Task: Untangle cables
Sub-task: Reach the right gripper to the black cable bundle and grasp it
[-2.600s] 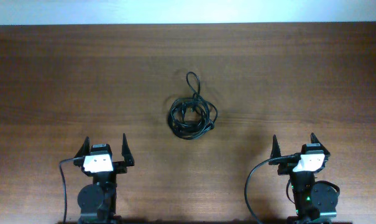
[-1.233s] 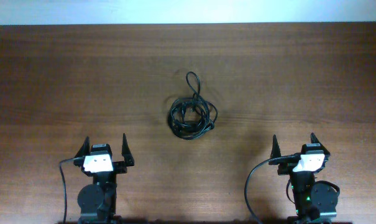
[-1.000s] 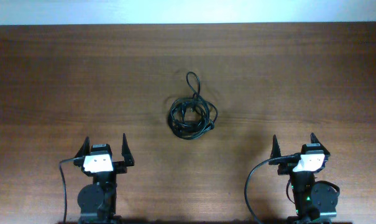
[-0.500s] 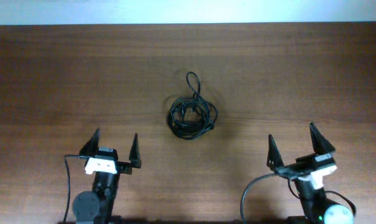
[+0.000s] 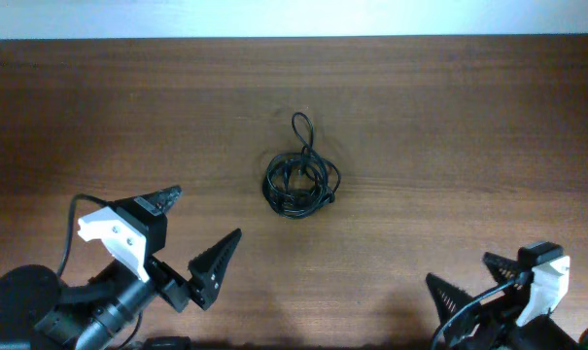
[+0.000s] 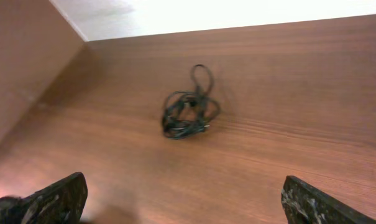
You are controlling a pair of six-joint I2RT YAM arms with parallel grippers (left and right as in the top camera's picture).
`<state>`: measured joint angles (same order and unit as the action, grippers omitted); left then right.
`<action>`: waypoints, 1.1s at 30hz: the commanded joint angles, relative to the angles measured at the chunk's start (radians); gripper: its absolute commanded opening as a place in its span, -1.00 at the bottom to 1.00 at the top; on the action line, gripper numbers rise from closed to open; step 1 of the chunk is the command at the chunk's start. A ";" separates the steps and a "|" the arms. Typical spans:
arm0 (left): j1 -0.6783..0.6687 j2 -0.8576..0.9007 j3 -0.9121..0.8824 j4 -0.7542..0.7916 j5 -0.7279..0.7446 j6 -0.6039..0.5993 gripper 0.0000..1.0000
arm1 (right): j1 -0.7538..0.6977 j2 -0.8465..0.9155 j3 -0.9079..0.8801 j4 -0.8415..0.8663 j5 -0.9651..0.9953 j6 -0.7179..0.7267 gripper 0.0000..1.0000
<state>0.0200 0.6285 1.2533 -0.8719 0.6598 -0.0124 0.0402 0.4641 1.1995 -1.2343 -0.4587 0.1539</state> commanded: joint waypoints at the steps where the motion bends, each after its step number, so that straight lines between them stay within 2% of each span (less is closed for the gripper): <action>1: 0.002 0.000 0.014 -0.010 0.063 -0.003 0.98 | 0.005 0.003 0.018 0.005 -0.166 0.005 0.97; 7: 0.002 0.000 0.014 -0.039 0.122 -0.003 0.98 | 0.005 0.006 0.006 0.121 -0.152 0.006 0.97; 9: 0.002 0.000 0.014 -0.039 0.122 -0.040 0.98 | 0.005 0.049 -0.003 0.142 -0.003 0.153 0.97; 11: 0.002 0.000 0.014 -0.034 0.122 -0.102 0.98 | 0.005 0.130 -0.003 0.185 -0.042 0.249 1.00; 14: 0.002 0.000 0.014 -0.024 0.122 -0.209 0.98 | 0.005 0.336 -0.003 0.259 -0.089 0.312 0.99; 16: 0.002 0.000 0.014 -0.023 0.123 -0.223 0.98 | 0.005 0.496 -0.003 0.306 -0.156 0.312 0.99; 17: 0.002 0.000 0.014 -0.023 0.123 -0.238 0.98 | 0.010 0.594 -0.003 0.307 -0.159 0.311 0.88; 18: 0.002 0.000 0.014 -0.018 0.122 -0.277 0.98 | 0.045 0.697 -0.003 0.308 -0.158 0.307 0.86; 21: 0.002 0.000 0.014 0.004 0.122 -0.287 0.98 | 0.216 0.987 -0.003 0.381 -0.149 0.217 0.86; 23: 0.002 0.000 0.014 0.004 0.122 -0.287 0.98 | 0.298 1.109 -0.003 0.471 -0.147 0.209 0.79; 24: 0.002 0.000 0.014 0.004 0.122 -0.287 0.98 | 0.341 1.168 -0.003 0.529 -0.147 0.155 0.78; 27: 0.002 0.000 0.014 0.003 0.122 -0.286 0.98 | 0.378 1.250 -0.003 0.624 -0.128 0.138 0.78; 29: 0.002 0.000 0.014 0.003 0.122 -0.286 0.98 | 0.378 1.258 -0.003 0.677 -0.010 0.137 0.76; 30: 0.002 0.000 0.014 0.003 0.122 -0.286 0.98 | 0.378 1.258 -0.003 0.694 0.063 0.122 0.66; 31: 0.002 0.000 0.014 0.003 0.122 -0.286 0.98 | 0.378 1.258 -0.003 0.710 0.078 0.060 0.66; 33: 0.002 0.000 0.014 0.003 0.122 -0.281 0.98 | 0.378 1.260 -0.003 0.715 0.079 0.037 0.75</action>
<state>0.0204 0.6304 1.2545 -0.8715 0.7746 -0.2893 0.4179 1.7180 1.1919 -0.5240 -0.4286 0.2485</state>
